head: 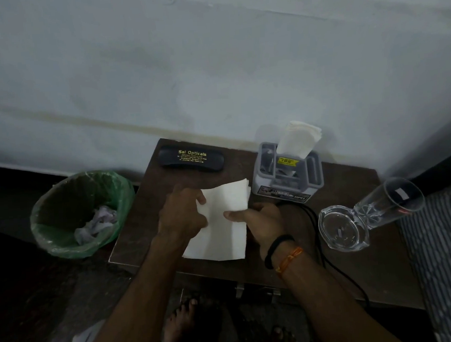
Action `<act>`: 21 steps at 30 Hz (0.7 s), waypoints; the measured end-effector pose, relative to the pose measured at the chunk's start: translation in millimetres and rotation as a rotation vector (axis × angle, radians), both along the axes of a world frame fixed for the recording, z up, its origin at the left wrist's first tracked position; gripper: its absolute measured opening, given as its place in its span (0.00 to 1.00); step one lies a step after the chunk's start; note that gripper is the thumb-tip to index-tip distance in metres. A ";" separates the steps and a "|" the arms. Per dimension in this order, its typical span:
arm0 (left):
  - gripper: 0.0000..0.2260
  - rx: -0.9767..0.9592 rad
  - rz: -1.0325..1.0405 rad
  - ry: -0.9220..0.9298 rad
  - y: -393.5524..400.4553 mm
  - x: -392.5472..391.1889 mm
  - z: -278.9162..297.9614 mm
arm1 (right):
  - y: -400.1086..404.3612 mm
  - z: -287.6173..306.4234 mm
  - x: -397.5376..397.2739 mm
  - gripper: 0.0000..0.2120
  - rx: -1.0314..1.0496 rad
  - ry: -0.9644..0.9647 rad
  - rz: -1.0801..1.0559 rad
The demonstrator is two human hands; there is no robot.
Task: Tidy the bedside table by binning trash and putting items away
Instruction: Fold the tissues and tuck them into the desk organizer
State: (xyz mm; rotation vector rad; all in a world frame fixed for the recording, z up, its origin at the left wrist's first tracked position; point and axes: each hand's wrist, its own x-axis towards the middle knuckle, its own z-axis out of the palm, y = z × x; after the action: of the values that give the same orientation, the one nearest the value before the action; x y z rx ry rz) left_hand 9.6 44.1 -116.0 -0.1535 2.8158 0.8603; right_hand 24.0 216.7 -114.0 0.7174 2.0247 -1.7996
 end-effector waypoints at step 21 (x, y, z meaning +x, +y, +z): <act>0.28 0.902 0.206 -0.229 0.1 -1.4 53.1 | 43.4 42.4 15.7 0.15 -0.226 0.287 0.033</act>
State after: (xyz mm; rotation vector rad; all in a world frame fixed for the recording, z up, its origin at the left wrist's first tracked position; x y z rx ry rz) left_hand 8.3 44.2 -63.0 -0.3677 1.9818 1.9015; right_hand 39.7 260.1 -71.6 0.3749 1.9400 -2.1698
